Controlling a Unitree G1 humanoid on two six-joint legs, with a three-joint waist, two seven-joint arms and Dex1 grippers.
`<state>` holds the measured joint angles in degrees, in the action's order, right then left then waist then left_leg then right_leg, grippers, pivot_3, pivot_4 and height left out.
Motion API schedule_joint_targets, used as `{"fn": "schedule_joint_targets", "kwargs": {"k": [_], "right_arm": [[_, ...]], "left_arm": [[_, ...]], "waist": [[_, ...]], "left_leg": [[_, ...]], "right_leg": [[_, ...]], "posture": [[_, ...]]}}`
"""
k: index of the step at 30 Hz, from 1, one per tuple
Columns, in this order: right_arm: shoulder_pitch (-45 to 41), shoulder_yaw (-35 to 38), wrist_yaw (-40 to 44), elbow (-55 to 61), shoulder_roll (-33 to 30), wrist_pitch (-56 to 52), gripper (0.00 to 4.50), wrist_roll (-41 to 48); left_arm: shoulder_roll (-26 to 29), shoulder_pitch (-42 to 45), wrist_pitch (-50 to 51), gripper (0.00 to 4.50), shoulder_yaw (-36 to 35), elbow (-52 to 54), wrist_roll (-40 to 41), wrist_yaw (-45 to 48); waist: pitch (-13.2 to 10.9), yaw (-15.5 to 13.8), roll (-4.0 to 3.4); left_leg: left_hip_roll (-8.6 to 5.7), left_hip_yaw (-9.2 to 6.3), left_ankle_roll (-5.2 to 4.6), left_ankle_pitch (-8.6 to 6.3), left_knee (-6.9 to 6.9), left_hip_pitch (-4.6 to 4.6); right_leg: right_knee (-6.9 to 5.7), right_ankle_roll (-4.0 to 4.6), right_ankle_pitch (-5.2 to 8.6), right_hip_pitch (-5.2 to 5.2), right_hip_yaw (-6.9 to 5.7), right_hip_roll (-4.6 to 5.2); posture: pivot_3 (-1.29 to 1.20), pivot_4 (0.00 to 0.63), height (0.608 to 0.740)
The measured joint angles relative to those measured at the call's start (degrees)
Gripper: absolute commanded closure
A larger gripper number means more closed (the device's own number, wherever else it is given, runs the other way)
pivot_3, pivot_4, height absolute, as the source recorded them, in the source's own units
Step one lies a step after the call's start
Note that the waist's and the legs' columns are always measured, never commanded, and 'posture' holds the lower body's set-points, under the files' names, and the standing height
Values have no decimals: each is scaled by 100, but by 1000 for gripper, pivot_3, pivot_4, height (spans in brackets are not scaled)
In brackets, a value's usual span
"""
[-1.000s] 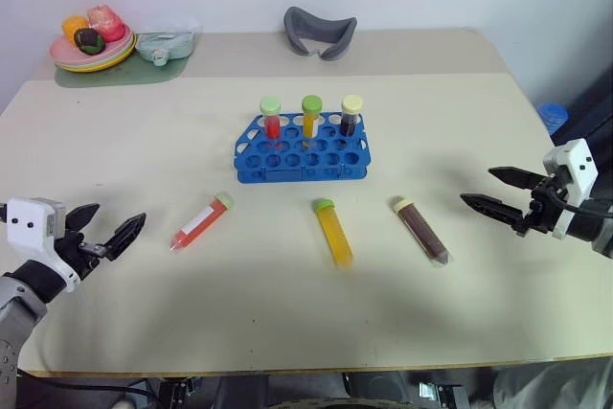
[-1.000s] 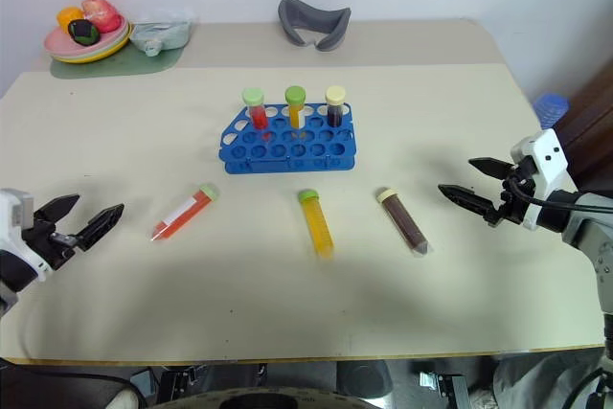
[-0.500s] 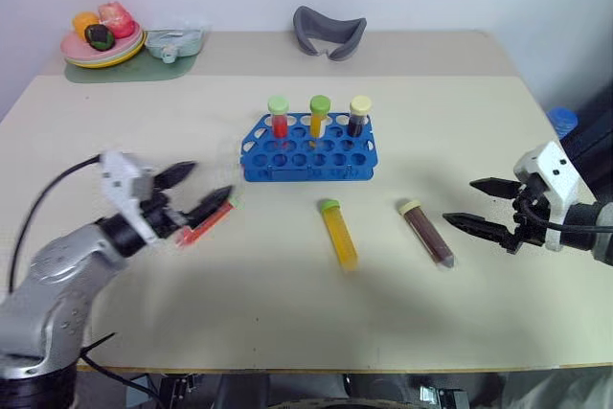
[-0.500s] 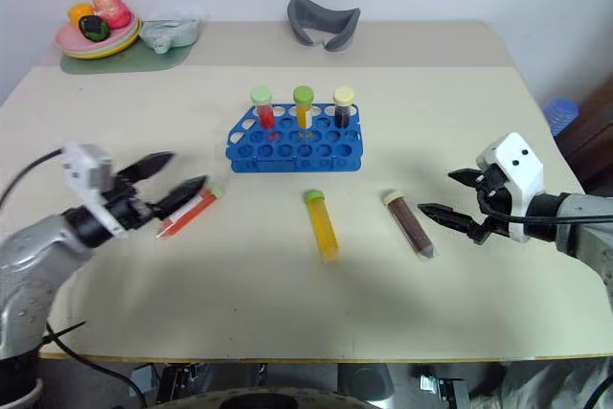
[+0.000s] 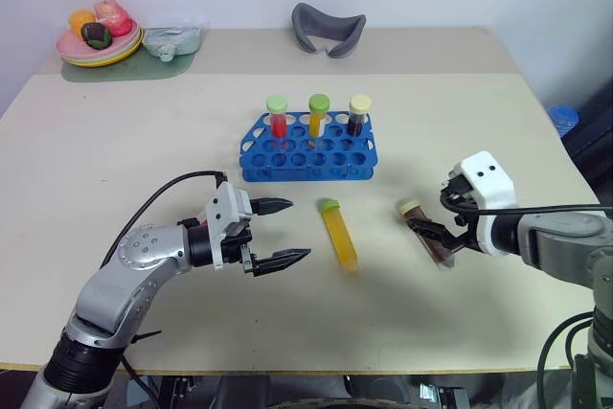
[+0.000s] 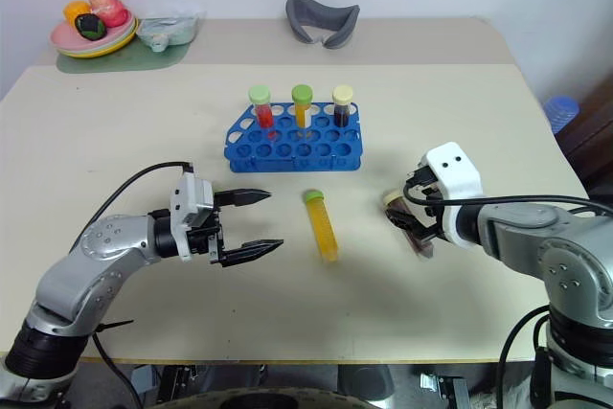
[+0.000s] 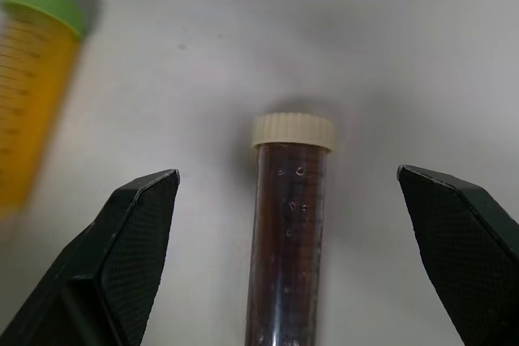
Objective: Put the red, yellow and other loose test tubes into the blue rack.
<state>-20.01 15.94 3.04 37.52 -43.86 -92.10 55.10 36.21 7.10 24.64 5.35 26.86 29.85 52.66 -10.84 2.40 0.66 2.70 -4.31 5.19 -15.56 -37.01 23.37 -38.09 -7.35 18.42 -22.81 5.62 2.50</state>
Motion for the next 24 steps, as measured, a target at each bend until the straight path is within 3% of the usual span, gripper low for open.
{"fn": "schedule_joint_targets", "kwargs": {"k": [14, 24], "right_arm": [[-640, -796, -2721, -1555, -47, -1, 96, 2479], [-1160, -1806, -4017, -2448, -651, 224, 96, 3840]], "left_arm": [[41, -584, -187, 52, 57, 277, -177, 24], [-23, -799, -328, 52, 60, 293, -215, -18]], "waist": [[0, 13, -1], [0, 20, -2]], "left_leg": [[1, 0, -2, -1, -4, -3], [1, 0, -3, -1, -4, -2]], "right_leg": [[-4, 0, 0, 3, 0, 0], [-4, 1, 0, 1, 0, -2]], "posture": [[0, 150, 740], [0, 150, 740]]}}
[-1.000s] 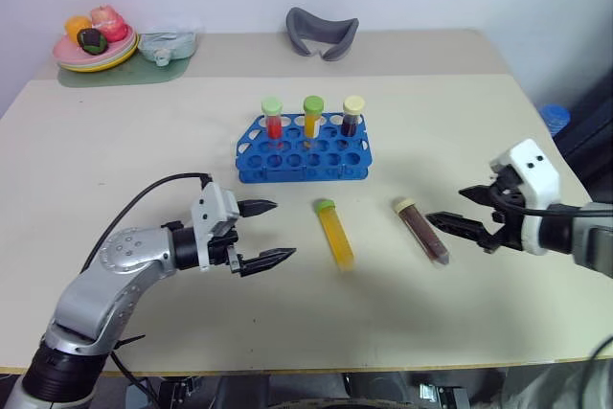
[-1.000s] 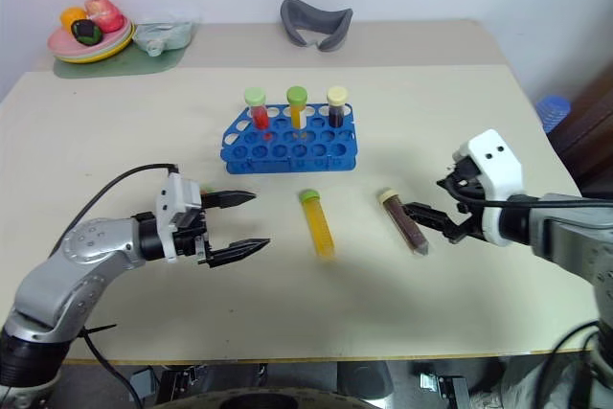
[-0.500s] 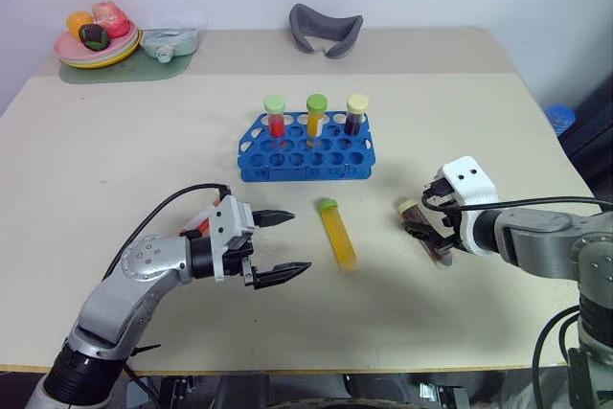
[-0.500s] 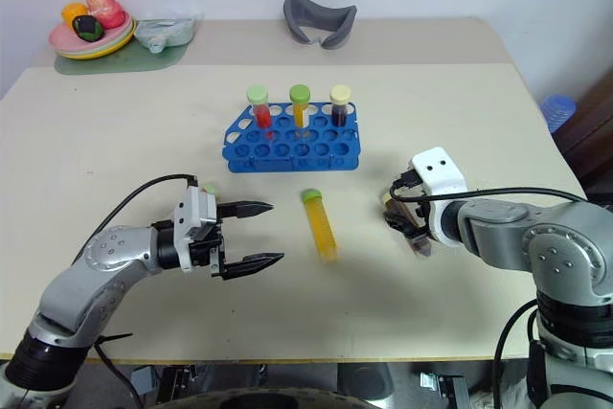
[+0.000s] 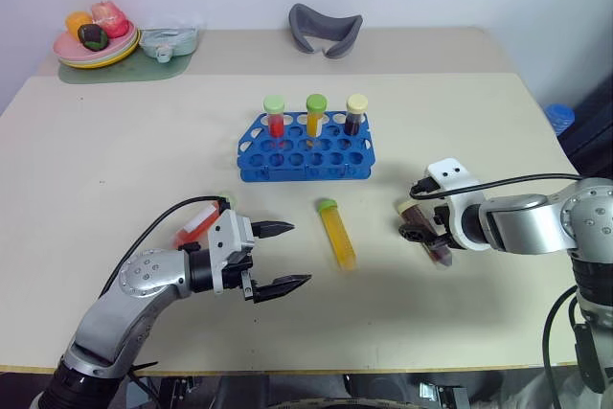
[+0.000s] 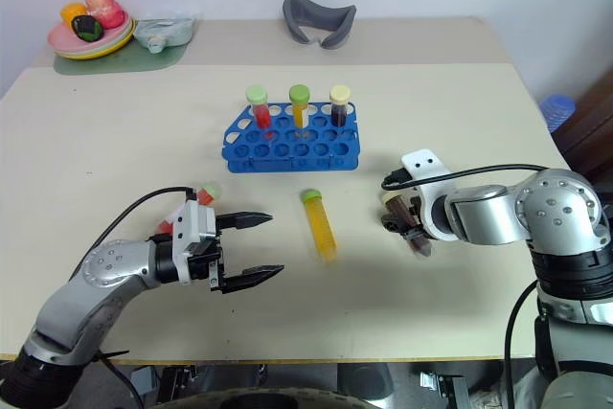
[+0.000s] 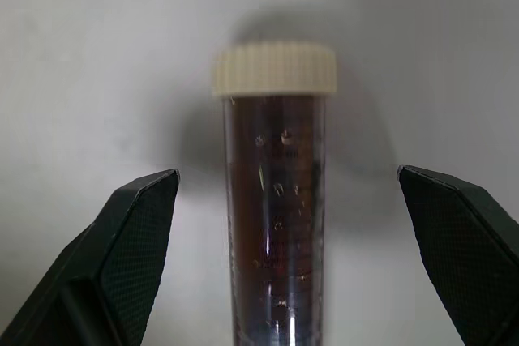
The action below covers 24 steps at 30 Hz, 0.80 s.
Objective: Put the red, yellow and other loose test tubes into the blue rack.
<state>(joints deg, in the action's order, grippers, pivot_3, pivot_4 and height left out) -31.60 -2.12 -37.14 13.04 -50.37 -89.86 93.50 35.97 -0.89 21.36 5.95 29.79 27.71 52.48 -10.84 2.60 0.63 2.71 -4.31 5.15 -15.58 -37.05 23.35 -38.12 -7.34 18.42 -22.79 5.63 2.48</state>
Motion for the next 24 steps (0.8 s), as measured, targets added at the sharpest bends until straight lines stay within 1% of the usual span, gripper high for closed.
{"fn": "schedule_joint_targets", "kwargs": {"k": [4, 7, 10, 19, 22, 23, 24], "right_arm": [[-168, -511, -370, -122, -279, 370, 96, 505], [-287, -736, -537, -233, -356, 548, 895, 605], [-380, -881, -590, -314, -384, 680, 2323, 677], [-566, -1194, -593, -337, -498, 850, 2323, 698], [-566, -1227, -592, -336, -549, 923, 3146, 787], [-565, -1249, -604, -322, -571, 952, 3539, 813], [-566, -1276, -625, -318, -595, 994, 3686, 834]], "left_arm": [[-12, -61, -58, 52, 4, -1, -46, -20], [-24, -63, -87, 0, 3, -7, -87, -21], [-32, -68, -140, 0, 3, -48, -98, -10], [-51, -116, -378, 0, 2, -263, -167, 55], [-59, -106, -385, 0, 3, -261, -172, 37], [-59, -93, -376, 0, 3, -254, -171, 27], [-59, -73, -348, 0, 2, -245, -168, 18]], "waist": [[0, -4, 0], [0, 0, 0], [0, -1, 0], [0, -6, 0], [0, -7, 0], [0, -7, 0], [0, -8, 0]], "left_leg": [[0, -1, -1, -1, 0, 0], [0, -1, -1, -1, -1, 0], [1, -1, -1, -1, -1, 0], [1, -1, -2, -1, 0, 1], [1, -1, -2, -1, 0, 1], [1, -1, -2, -1, 0, 1], [1, -1, -2, -1, 0, 1]], "right_leg": [[1, 0, 0, 0, 0, 0], [1, 0, 0, 0, 0, -1], [1, 0, 0, 0, 0, -1], [1, 0, 0, -1, 0, -1], [1, 0, 0, -1, 0, -1], [1, 0, 0, -1, 0, -1], [1, 0, 0, -1, 0, -1]], "posture": [[0, 150, 740], [0, 150, 740], [0, 150, 740], [0, 150, 740], [0, 150, 740], [0, 150, 740], [0, 150, 740]]}}
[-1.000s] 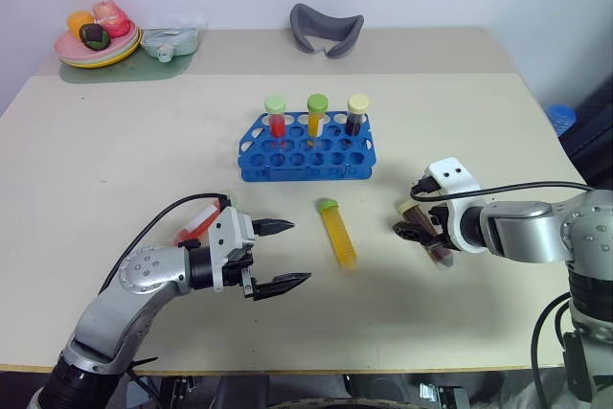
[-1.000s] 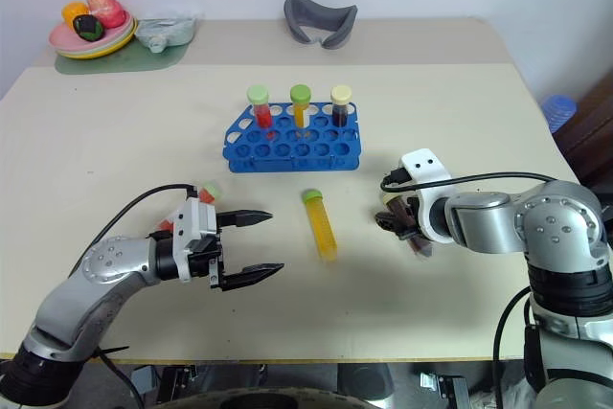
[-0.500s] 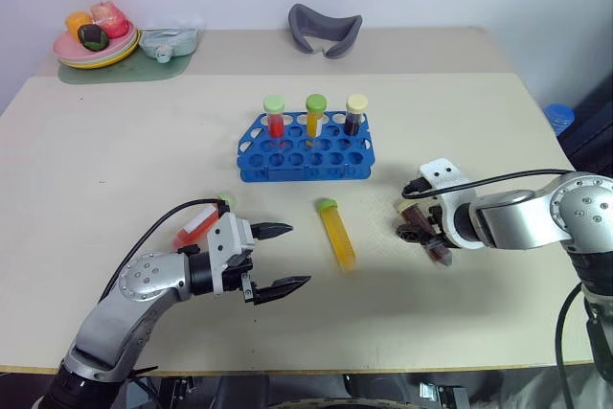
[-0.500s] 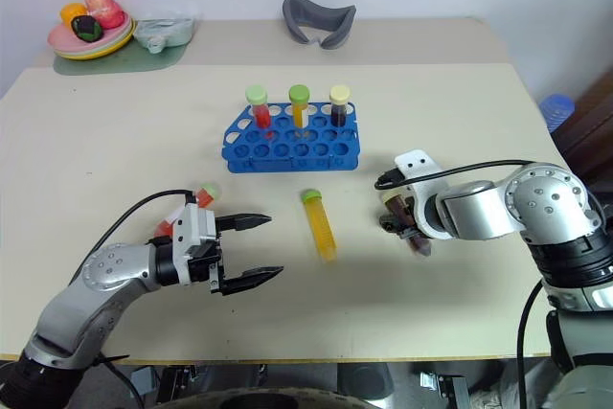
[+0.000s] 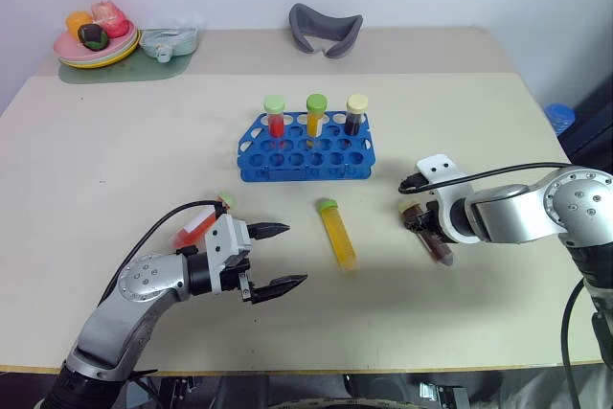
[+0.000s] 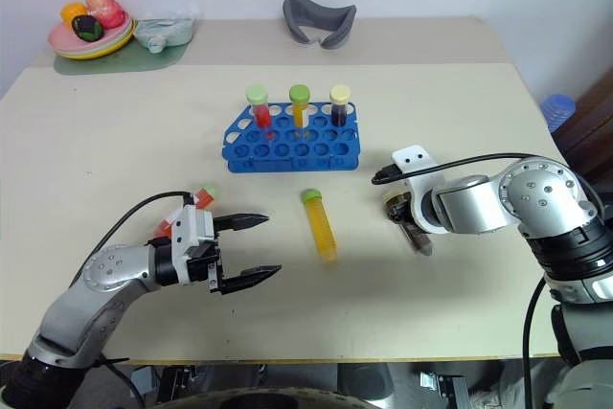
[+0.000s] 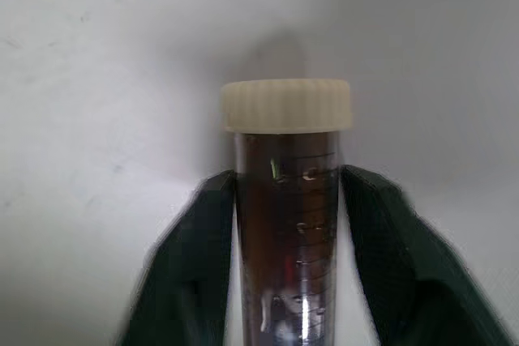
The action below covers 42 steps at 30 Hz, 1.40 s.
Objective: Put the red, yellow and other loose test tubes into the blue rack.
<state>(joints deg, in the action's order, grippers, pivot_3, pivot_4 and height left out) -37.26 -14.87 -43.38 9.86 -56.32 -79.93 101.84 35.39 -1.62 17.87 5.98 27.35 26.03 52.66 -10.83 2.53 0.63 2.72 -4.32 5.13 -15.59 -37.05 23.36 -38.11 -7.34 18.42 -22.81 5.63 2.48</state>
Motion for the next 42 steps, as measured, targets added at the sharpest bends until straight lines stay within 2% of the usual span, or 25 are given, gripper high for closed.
{"fn": "schedule_joint_targets", "kwargs": {"k": [6, 9, 12, 14, 16, 21, 24, 27, 42], "right_arm": [[-52, -75, 35, 44, -39, 60, 3685, -14], [-189, 0, 677, 592, -22, 110, 3685, -590], [-218, 223, 1708, 1419, 38, 525, 3685, -1469], [-40, 357, 2468, 1986, 267, 1538, 3685, -2638], [194, 479, 2891, 2151, 868, 2694, 3685, -3793], [645, 225, 3388, 1411, 2261, 4641, 3685, -5988], [854, 143, 3633, 891, 3011, 5500, 3685, -6855], [1049, 116, 3902, 568, 3475, 6215, 3685, -7506], [1262, 538, 4609, -709, 4643, 7719, 3685, -8830]], "left_arm": [[18, 19, 38, 0, -15, 33, 67, -1], [23, 26, 72, 0, -82, 33, 91, -52], [20, 45, 149, 0, -287, 32, 165, -171], [-47, 58, 220, 0, -523, 1, 270, -336], [-218, 132, 304, 0, -742, -103, 370, -552], [-567, 372, 303, 0, -754, -357, 390, -903], [-864, 618, 184, 0, -761, -491, 310, -1196], [-974, 723, 78, 0, -844, -500, 296, -1366], [-755, 637, 373, 0, -901, -325, 550, -1205]], "waist": [[-1, 3, -1], [-2, 5, -5], [-2, -9, -4], [-2, -10, -4], [2, -2, 1], [1, -2, 0], [0, -1, 0], [0, 12, -1], [0, 17, -3]], "left_leg": [[0, 0, -1, 0, 0, 0], [2, 0, -1, 0, 2, 2], [3, -3, -2, -1, 4, 3], [2, -2, -2, -1, 2, 4], [2, -3, -2, -1, 1, 2], [0, -2, 0, 0, 0, 2], [0, -2, 2, 1, 1, 2], [0, -2, 5, 3, 3, 1], [0, -2, 9, 5, 2, -2]], "right_leg": [[0, 0, 0, -1, 0, 0], [-1, 0, 0, -8, 0, -3], [1, 0, 0, -8, -2, -3], [3, -1, 0, -8, -3, -1], [2, -1, 0, -4, -4, -3], [-1, -1, 0, -5, -4, 1], [-4, -1, -1, -7, -5, 2], [-6, -1, -1, -7, -5, 1], [-12, -1, -1, -6, -5, 2]], "posture": [[0, 150, 740], [0, 150, 740], [0, 150, 740], [0, 150, 740], [0, 150, 740], [0, 150, 740], [0, 150, 740], [0, 150, 740], [0, 150, 740]]}}
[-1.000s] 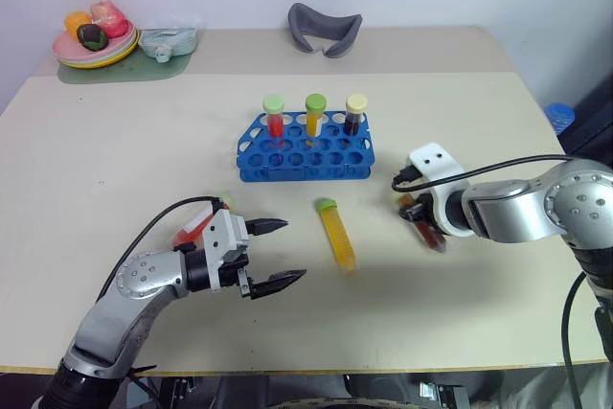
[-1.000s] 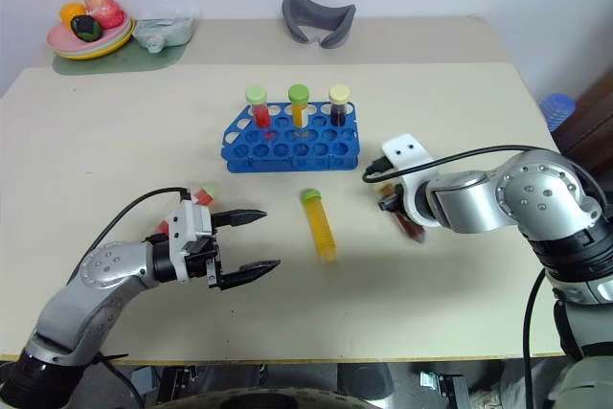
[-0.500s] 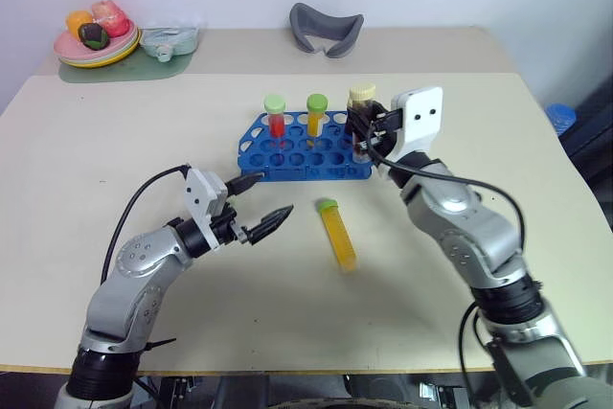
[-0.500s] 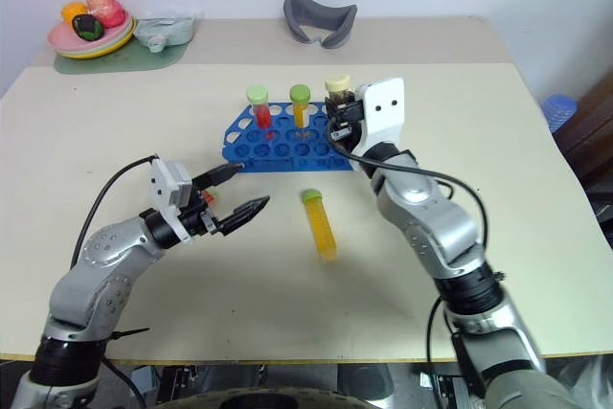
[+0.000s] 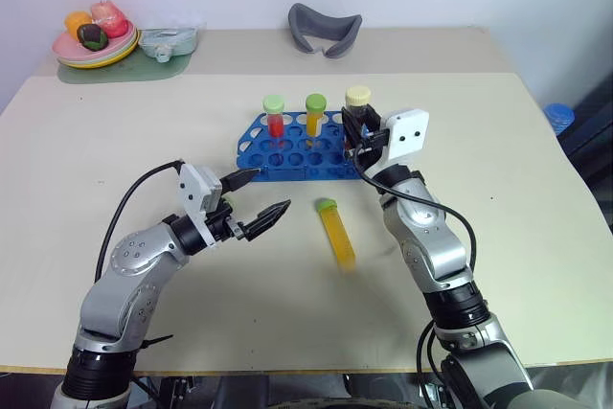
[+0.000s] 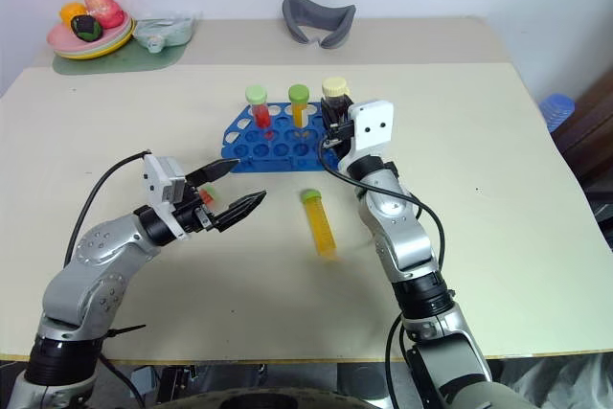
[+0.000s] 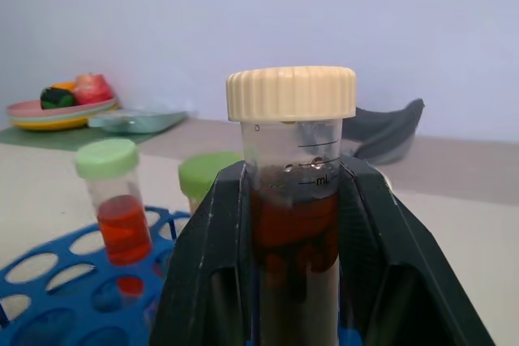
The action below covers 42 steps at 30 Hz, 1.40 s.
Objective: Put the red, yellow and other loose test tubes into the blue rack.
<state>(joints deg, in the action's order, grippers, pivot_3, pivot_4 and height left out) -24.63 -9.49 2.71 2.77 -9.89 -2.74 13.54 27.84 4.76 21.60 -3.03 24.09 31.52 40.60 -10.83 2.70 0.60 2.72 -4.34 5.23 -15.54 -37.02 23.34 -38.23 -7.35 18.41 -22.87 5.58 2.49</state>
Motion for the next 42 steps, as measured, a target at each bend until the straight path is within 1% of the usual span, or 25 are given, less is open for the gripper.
{"fn": "schedule_joint_targets", "kwargs": {"k": [5, 11, 19, 27, 29, 30, 33, 36, 39, 40, 42], "right_arm": [[10, 263, 60, -261, 187, 265, 3685, -194], [120, 403, 164, -370, 383, 483, 3685, -355], [180, 425, 331, -449, 629, 507, 3685, -468], [156, 506, 442, -666, 741, 604, 3685, -545], [156, 544, 486, -674, 757, 609, 2647, -540], [156, 563, 495, -674, 757, 608, 2304, -539], [159, 650, 497, -653, 748, 592, 841, -544], [198, 701, 514, -339, 650, 481, 841, -543], [330, 806, 628, 304, 378, 113, 841, -482], [410, 854, 704, 581, 235, -115, 841, -401], [712, 916, 1082, 1469, -473, -987, 841, -60]], "left_arm": [[53, -22, 68, 0, -12, 73, 73, 42], [95, -26, 168, 0, -18, 79, 156, 43], [127, -63, 197, 0, -20, 96, 170, 40], [128, -82, 248, 0, -21, 183, 227, 40], [128, -82, 267, 0, -21, 184, 243, 40], [128, -84, 267, 0, -21, 184, 245, 40], [128, -116, 266, 0, -21, 183, 245, 40], [128, -127, 266, 0, -21, 184, 245, 40], [132, -201, 265, 0, -44, 186, 247, 43], [148, -222, 265, 0, -59, 184, 246, 46], [249, -291, 250, 0, -166, 169, 243, 80]], "waist": [[0, 4, 0], [0, 7, -1], [1, 46, -2], [1, 119, -2], [1, 125, -2], [1, 125, -2], [1, 125, -2], [0, 128, -3], [0, 122, -3], [0, 121, -3], [-1, 97, -6]], "left_leg": [[0, 0, 1, 1, 0, 0], [0, 0, 1, 1, 0, -1], [0, 0, 5, 3, 0, -4], [0, -1, 8, 4, 0, -5], [0, -1, 8, 4, 0, -5], [0, -1, 8, 5, 0, -5], [0, -1, 9, 5, 0, -5], [0, -2, 9, 5, 0, -6], [0, -2, 9, 5, 0, -5], [0, -2, 9, 5, 0, -5], [-2, -3, 8, 4, -1, -4]], "right_leg": [[-1, 0, 0, 0, 0, 0], [-2, 0, 0, 0, 0, 0], [-8, 0, 0, 0, 0, 0], [-13, 0, 0, 1, 0, 0], [-14, 0, 0, 1, 0, 0], [-14, 0, 0, 1, 0, 0], [-14, 0, 0, 0, 0, 0], [-17, 0, 0, 0, 0, 0], [-17, 0, 0, 1, 0, 1], [-17, 0, 0, 1, 0, 1], [-14, 0, 0, 2, 0, 4]], "posture": [[0, 150, 740], [0, 150, 740], [0, 150, 740], [0, 150, 740], [0, 150, 740], [0, 150, 740], [0, 150, 740], [0, 150, 740], [0, 150, 740], [0, 150, 740], [0, 150, 740]]}}
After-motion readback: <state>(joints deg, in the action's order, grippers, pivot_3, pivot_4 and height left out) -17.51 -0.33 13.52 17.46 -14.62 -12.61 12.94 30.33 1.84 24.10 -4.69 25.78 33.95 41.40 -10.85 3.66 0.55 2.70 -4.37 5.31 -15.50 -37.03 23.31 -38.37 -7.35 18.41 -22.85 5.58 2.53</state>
